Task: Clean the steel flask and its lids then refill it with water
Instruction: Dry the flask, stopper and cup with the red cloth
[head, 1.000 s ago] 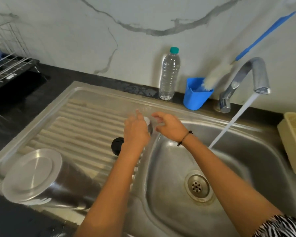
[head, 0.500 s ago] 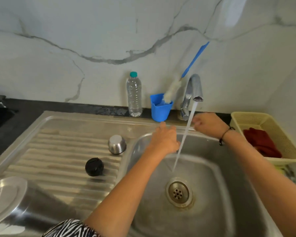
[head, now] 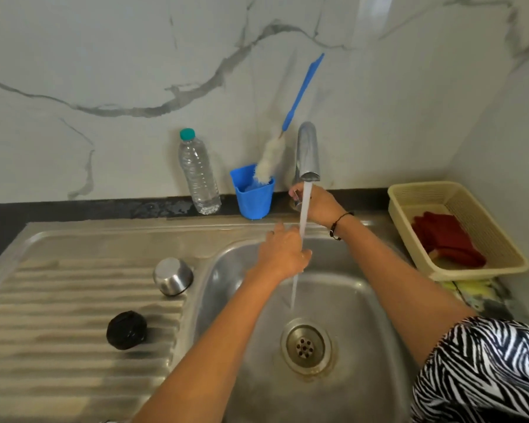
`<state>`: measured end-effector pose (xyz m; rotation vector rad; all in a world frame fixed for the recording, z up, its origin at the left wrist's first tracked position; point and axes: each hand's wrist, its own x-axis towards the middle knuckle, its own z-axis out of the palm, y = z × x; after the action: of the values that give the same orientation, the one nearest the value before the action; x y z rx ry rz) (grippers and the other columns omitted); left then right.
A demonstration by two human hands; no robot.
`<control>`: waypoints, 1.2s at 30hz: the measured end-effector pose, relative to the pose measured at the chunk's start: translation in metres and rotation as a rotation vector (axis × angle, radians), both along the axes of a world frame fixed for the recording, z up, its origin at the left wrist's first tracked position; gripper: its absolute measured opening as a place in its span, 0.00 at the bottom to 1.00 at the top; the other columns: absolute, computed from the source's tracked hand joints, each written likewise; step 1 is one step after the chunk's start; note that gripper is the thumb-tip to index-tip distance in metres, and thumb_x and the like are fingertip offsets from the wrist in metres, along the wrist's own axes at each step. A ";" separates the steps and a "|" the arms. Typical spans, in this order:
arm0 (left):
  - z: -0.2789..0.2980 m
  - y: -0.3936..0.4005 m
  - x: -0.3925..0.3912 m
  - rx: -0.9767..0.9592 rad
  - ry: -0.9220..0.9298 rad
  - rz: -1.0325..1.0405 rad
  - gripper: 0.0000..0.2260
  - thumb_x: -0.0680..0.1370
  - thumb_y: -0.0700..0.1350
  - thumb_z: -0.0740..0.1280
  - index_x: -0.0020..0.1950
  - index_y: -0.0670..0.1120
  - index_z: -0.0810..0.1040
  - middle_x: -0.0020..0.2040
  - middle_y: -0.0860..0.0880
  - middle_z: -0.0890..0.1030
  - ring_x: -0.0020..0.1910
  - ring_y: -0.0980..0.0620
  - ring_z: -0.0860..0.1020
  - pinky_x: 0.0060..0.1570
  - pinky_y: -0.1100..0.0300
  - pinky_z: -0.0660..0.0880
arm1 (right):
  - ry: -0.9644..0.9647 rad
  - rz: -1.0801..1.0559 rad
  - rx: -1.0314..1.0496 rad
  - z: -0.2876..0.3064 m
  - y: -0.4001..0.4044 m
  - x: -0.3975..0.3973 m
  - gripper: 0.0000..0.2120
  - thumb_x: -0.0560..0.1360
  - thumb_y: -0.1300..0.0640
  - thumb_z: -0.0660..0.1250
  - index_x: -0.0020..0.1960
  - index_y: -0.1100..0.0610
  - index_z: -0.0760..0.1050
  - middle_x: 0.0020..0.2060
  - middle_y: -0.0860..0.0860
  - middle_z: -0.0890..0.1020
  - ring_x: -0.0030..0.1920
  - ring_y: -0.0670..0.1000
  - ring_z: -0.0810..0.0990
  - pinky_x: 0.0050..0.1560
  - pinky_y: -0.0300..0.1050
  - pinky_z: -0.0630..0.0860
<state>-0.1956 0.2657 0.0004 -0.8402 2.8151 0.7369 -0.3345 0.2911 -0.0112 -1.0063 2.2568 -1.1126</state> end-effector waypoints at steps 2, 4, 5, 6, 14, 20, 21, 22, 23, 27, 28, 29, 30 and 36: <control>-0.006 0.004 -0.001 0.012 -0.010 -0.020 0.20 0.79 0.49 0.65 0.68 0.43 0.69 0.65 0.41 0.67 0.62 0.42 0.71 0.61 0.49 0.72 | -0.235 -0.121 -0.165 -0.007 0.008 0.003 0.16 0.71 0.72 0.61 0.51 0.54 0.75 0.47 0.50 0.76 0.47 0.48 0.75 0.43 0.38 0.71; -0.009 0.009 -0.001 0.016 0.011 -0.026 0.20 0.78 0.49 0.65 0.68 0.43 0.69 0.66 0.41 0.68 0.62 0.42 0.71 0.61 0.48 0.72 | -0.378 -0.169 -0.270 -0.010 0.014 0.010 0.20 0.70 0.74 0.60 0.53 0.53 0.74 0.50 0.50 0.76 0.46 0.46 0.75 0.42 0.38 0.72; -0.010 0.012 -0.001 0.016 0.029 -0.020 0.20 0.78 0.48 0.65 0.68 0.44 0.69 0.66 0.41 0.69 0.62 0.42 0.71 0.61 0.48 0.72 | -0.417 -0.179 -0.297 -0.011 0.015 0.014 0.22 0.70 0.74 0.60 0.56 0.53 0.74 0.52 0.51 0.76 0.47 0.47 0.75 0.42 0.37 0.72; -0.011 0.013 0.001 0.017 0.056 -0.011 0.19 0.78 0.47 0.65 0.68 0.44 0.70 0.66 0.42 0.69 0.62 0.43 0.72 0.62 0.49 0.72 | -0.435 -0.179 -0.308 -0.010 0.016 0.019 0.24 0.70 0.74 0.60 0.60 0.53 0.73 0.54 0.51 0.76 0.51 0.48 0.75 0.45 0.38 0.74; 0.011 0.050 0.021 0.110 0.480 0.033 0.13 0.80 0.40 0.62 0.63 0.42 0.76 0.61 0.45 0.76 0.43 0.56 0.73 0.36 0.83 0.64 | 0.363 -0.133 -0.143 0.023 0.115 0.023 0.24 0.70 0.70 0.64 0.66 0.63 0.69 0.60 0.58 0.76 0.61 0.55 0.74 0.62 0.44 0.66; 0.003 0.086 0.016 0.155 0.427 -0.067 0.13 0.80 0.41 0.61 0.65 0.43 0.75 0.62 0.45 0.75 0.49 0.52 0.75 0.42 0.76 0.68 | 0.597 -0.169 0.569 0.034 0.207 -0.049 0.13 0.73 0.62 0.64 0.57 0.60 0.75 0.53 0.58 0.80 0.51 0.58 0.77 0.51 0.48 0.74; 0.001 0.092 0.015 0.158 0.407 -0.086 0.13 0.80 0.41 0.61 0.65 0.43 0.75 0.62 0.45 0.75 0.49 0.50 0.76 0.44 0.70 0.70 | 0.566 -0.101 0.734 0.029 0.211 -0.059 0.15 0.72 0.59 0.66 0.58 0.59 0.74 0.53 0.58 0.80 0.51 0.57 0.77 0.51 0.48 0.75; 0.000 0.099 0.015 0.156 0.388 -0.114 0.13 0.80 0.41 0.61 0.65 0.43 0.74 0.62 0.45 0.75 0.50 0.49 0.77 0.47 0.67 0.70 | 0.532 -0.048 0.873 0.023 0.213 -0.067 0.18 0.72 0.57 0.67 0.60 0.58 0.72 0.53 0.57 0.79 0.52 0.57 0.77 0.51 0.47 0.76; -0.002 0.104 0.015 0.148 0.370 -0.145 0.14 0.80 0.42 0.61 0.65 0.43 0.74 0.62 0.46 0.74 0.53 0.48 0.76 0.51 0.65 0.69 | 0.498 -0.014 0.965 0.015 0.215 -0.074 0.21 0.71 0.57 0.68 0.62 0.58 0.70 0.53 0.57 0.79 0.51 0.57 0.77 0.51 0.47 0.77; -0.007 0.117 0.017 0.170 0.280 -0.205 0.15 0.81 0.43 0.60 0.67 0.44 0.73 0.65 0.47 0.72 0.61 0.48 0.74 0.56 0.62 0.70 | 0.301 -0.008 0.971 0.004 0.219 -0.089 0.27 0.71 0.60 0.68 0.69 0.56 0.64 0.58 0.56 0.76 0.56 0.56 0.75 0.57 0.48 0.75; -0.008 0.120 0.019 0.180 0.265 -0.214 0.14 0.81 0.44 0.60 0.67 0.44 0.73 0.65 0.47 0.72 0.59 0.48 0.75 0.55 0.60 0.72 | 0.296 -0.014 0.958 0.005 0.219 -0.087 0.27 0.72 0.59 0.67 0.70 0.56 0.63 0.60 0.57 0.75 0.57 0.57 0.75 0.57 0.46 0.74; -0.008 0.122 0.019 0.185 0.258 -0.222 0.14 0.81 0.44 0.60 0.66 0.44 0.73 0.64 0.47 0.72 0.57 0.47 0.76 0.54 0.59 0.74 | 0.326 -0.027 0.947 0.003 0.219 -0.088 0.26 0.74 0.58 0.66 0.70 0.56 0.64 0.61 0.57 0.75 0.58 0.57 0.74 0.55 0.44 0.73; -0.008 0.124 0.020 0.192 0.253 -0.227 0.14 0.81 0.44 0.60 0.66 0.44 0.73 0.64 0.47 0.72 0.57 0.47 0.76 0.54 0.58 0.75 | 0.374 -0.046 0.914 0.002 0.218 -0.088 0.23 0.75 0.57 0.65 0.68 0.57 0.66 0.61 0.58 0.75 0.59 0.57 0.74 0.55 0.44 0.73; 0.007 0.124 0.031 0.181 0.311 -0.193 0.15 0.81 0.44 0.60 0.67 0.45 0.72 0.66 0.48 0.71 0.65 0.51 0.69 0.60 0.62 0.70 | 0.345 -0.478 0.333 0.032 0.222 -0.072 0.12 0.75 0.62 0.62 0.56 0.61 0.78 0.52 0.60 0.81 0.54 0.60 0.77 0.51 0.46 0.73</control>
<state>-0.1644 0.3901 0.0070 -0.4512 2.9724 1.1563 -0.4061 0.5135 0.0211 -0.5684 2.9419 -0.7220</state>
